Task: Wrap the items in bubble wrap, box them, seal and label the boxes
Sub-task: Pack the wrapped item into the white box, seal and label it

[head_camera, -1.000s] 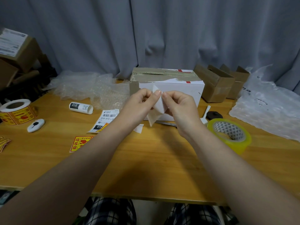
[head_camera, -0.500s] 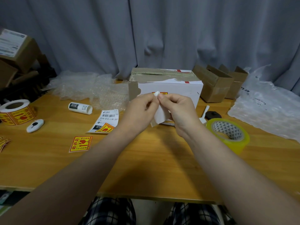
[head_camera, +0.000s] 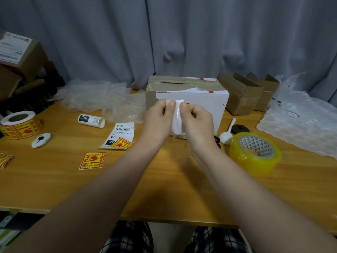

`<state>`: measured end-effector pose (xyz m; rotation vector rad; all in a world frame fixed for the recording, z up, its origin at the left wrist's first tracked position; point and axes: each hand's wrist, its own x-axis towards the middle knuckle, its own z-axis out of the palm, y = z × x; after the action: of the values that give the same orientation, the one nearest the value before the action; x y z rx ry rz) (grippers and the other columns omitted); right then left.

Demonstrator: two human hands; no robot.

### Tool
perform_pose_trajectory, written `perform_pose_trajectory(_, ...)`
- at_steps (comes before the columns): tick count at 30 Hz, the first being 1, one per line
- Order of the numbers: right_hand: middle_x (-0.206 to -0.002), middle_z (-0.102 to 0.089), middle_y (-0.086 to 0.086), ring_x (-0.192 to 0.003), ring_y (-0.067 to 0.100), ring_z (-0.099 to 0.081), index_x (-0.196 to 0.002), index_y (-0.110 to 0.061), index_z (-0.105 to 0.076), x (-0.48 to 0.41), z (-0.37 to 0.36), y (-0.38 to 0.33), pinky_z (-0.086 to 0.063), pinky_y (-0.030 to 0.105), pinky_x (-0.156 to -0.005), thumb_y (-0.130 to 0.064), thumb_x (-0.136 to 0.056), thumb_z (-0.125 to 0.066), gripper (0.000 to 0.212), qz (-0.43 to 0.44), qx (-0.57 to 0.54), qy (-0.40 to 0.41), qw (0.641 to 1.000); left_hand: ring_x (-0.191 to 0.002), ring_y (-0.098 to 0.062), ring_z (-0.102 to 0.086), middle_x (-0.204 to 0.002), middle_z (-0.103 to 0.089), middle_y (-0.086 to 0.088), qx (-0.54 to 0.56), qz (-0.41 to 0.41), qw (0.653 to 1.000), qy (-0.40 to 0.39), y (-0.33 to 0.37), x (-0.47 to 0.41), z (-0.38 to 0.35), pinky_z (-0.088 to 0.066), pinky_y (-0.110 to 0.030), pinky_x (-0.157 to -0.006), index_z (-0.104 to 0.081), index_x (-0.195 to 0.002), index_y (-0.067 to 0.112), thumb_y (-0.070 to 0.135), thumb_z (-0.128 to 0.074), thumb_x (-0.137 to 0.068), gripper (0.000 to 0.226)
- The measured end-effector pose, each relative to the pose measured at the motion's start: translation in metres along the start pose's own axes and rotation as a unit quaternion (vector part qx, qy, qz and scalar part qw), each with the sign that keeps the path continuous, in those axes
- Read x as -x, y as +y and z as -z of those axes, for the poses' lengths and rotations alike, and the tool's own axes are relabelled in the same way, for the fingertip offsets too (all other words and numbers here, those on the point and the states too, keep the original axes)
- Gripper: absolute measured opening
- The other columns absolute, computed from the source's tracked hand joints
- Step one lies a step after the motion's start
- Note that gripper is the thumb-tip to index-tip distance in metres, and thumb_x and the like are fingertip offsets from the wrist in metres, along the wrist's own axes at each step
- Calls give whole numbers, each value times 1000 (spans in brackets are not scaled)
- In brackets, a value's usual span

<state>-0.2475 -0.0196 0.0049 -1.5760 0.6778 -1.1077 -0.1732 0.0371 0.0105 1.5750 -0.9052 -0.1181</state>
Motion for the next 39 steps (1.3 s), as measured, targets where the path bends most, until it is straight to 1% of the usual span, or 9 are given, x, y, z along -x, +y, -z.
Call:
perform_pose_trajectory(3,-40,-40,-18,-44,0,-38,-58,-20,-43,0,-4,-3,-34,18,-51,-24,-98,-53,41,1,-18,30,999,-83,-36,-60,-94,-63,-25,27,7,999,36,-1,0,-3,-48,-48,-73,-55,-96,-6,27,-43,-100,36)
perform_pose_trajectory(7,-57,-47,-7,-59,14,-46,-62,-18,-47,0,-3,-2,-41,35,-59,-28,-97,-52,37,-4,-41,64,997,-89,-29,-64,-96,-67,-17,50,23,998,35,-2,-1,0,-51,-40,-75,-58,-99,-2,24,-44,-100,30)
perform_pose_trajectory(10,-61,-48,-3,-63,15,-46,-64,-17,-49,0,1,1,-40,33,-60,-29,-98,-51,36,-1,-37,81,996,-92,-19,-64,-99,-68,-6,28,28,999,29,-8,-3,9,-53,-40,-81,-60,-101,10,28,-43,-100,25)
perform_pose_trajectory(18,-65,-46,-4,-62,8,-42,-75,-11,-54,-6,9,-1,-41,24,-62,-28,-98,-51,29,-8,-8,111,994,-99,-18,-61,-104,-66,-4,-23,26,999,36,-26,-13,35,-53,-40,-83,-58,-102,17,32,-41,-100,22)
perform_pose_trajectory(26,-64,-47,-3,-63,8,-44,-67,-10,-50,-19,24,-9,-40,22,-61,-27,-98,-51,35,-51,-45,144,987,-74,-9,-53,-81,-57,5,-109,46,990,73,-53,-20,63,-41,-21,-56,-55,-96,11,31,-40,-100,26)
perform_pose_trajectory(29,-73,-54,4,-72,13,-50,-75,-7,-56,-22,26,-10,-45,28,-68,-28,-97,-52,31,-41,-53,144,987,-74,-16,-50,-76,-52,1,-163,54,981,91,-62,-23,72,-36,-25,-53,-51,-88,8,32,-40,-100,29)
perform_pose_trajectory(33,-66,-48,-3,-63,5,-44,-77,-5,-56,-21,27,-11,-41,20,-61,-25,-97,-53,29,-8,-44,147,988,-73,-18,-53,-83,-57,-7,-163,59,981,93,-67,-25,83,-38,-26,-50,-52,-89,6,33,-40,-100,31)
perform_pose_trajectory(36,-64,-47,-5,-59,2,-43,-72,-8,-54,-21,25,-13,-41,17,-59,-24,-97,-54,30,3,-53,169,984,-73,-19,-55,-83,-60,-6,-102,75,986,111,-72,-31,95,-41,-29,-55,-57,-95,4,30,-42,-100,30)
perform_pose_trajectory(39,-72,-59,-5,-68,7,-54,-71,-16,-54,-30,37,-21,-46,27,-60,-29,-98,-50,31,-9,-120,225,967,-85,-21,-51,-92,-56,-9,-49,118,967,219,-84,-35,133,-38,-31,-71,-58,-107,0,28,-42,-100,33)
